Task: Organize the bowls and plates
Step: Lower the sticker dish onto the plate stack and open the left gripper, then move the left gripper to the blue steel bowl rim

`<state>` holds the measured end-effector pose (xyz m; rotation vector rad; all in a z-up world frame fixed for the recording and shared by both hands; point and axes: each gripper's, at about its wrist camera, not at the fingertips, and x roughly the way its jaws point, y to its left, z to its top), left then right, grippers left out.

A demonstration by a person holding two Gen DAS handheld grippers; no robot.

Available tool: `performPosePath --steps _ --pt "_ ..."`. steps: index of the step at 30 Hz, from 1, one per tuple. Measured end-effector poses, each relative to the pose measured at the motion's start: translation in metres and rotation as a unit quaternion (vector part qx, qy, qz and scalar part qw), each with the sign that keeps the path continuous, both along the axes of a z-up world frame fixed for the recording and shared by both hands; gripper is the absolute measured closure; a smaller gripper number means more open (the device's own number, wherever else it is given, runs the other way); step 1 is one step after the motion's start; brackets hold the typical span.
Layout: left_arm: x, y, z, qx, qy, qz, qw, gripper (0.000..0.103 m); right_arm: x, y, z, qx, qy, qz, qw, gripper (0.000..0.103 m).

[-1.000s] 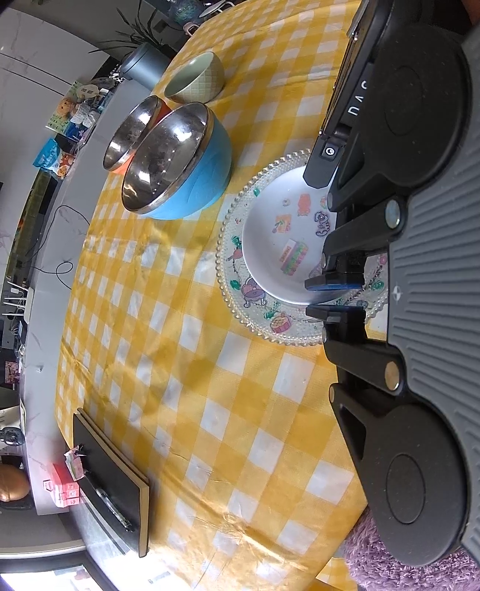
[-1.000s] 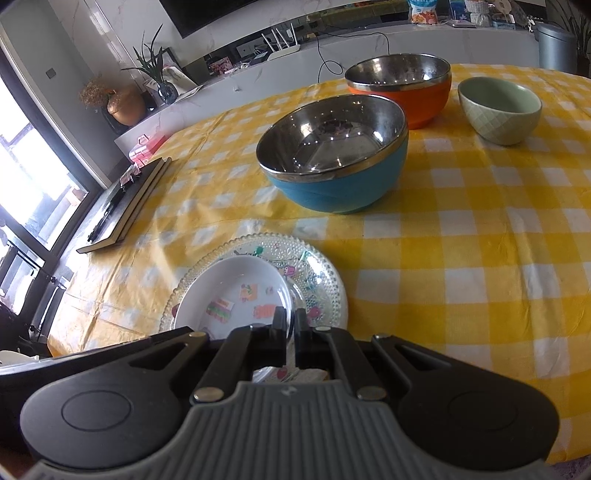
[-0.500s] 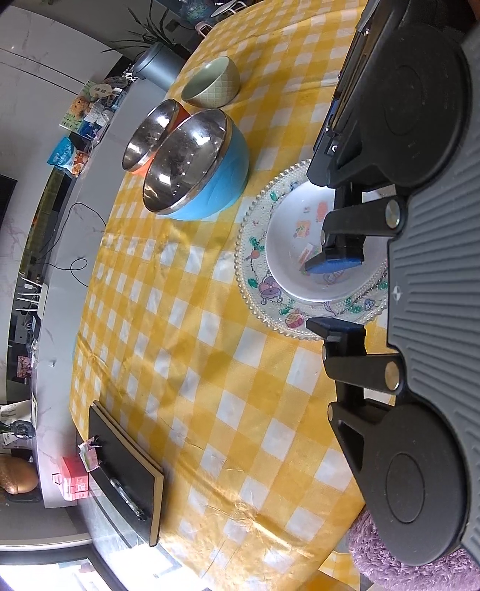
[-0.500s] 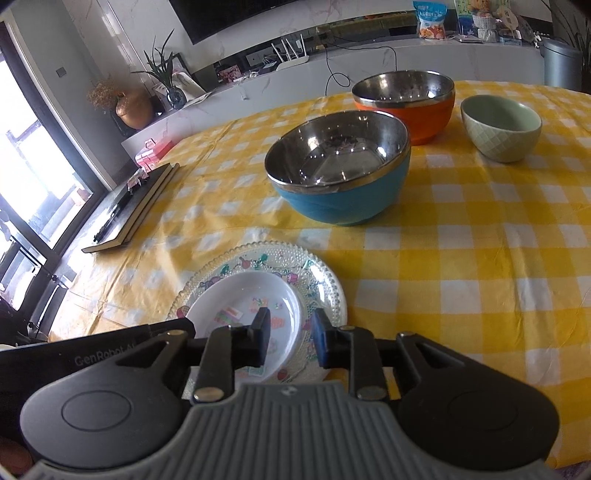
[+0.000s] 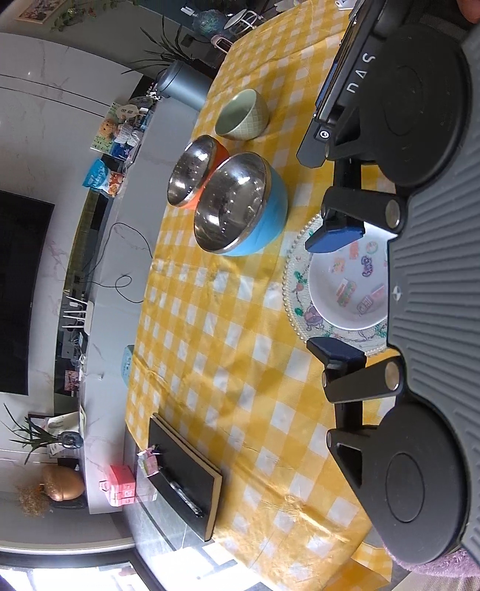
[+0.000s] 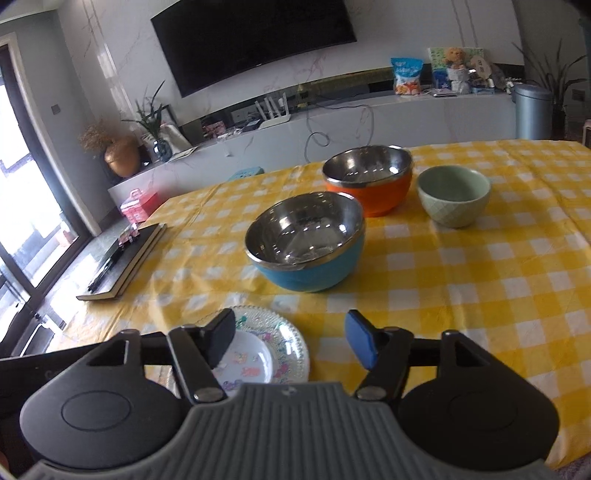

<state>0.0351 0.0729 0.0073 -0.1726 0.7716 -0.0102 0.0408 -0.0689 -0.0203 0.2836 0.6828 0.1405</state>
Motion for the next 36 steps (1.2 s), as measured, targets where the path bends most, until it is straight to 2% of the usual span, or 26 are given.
performPosePath --steps 2,7,13,19,24,36 --pt "0.0 -0.005 0.005 0.004 -0.014 -0.006 0.9999 0.035 0.0 -0.007 0.003 0.0 -0.004 -0.009 1.0 0.033" --pt "0.005 -0.019 0.011 0.013 -0.03 -0.015 0.9993 0.028 -0.001 -0.026 0.005 0.004 -0.008 -0.044 0.999 0.033" --pt "0.018 -0.027 0.011 0.012 -0.032 -0.012 0.9993 0.028 0.003 -0.043 0.001 0.008 -0.004 -0.077 0.997 0.033" --pt "0.034 -0.024 0.007 -0.017 -0.026 -0.008 0.9995 0.029 0.012 -0.049 -0.008 0.016 0.014 -0.082 0.996 0.033" --pt "0.05 -0.023 0.003 -0.021 -0.017 -0.008 0.9996 0.029 0.023 -0.045 -0.012 0.014 0.027 -0.08 0.996 0.033" --pt "0.098 -0.019 0.004 -0.037 -0.009 0.001 0.9993 0.029 0.077 -0.031 -0.003 0.007 0.034 -0.076 0.997 0.033"
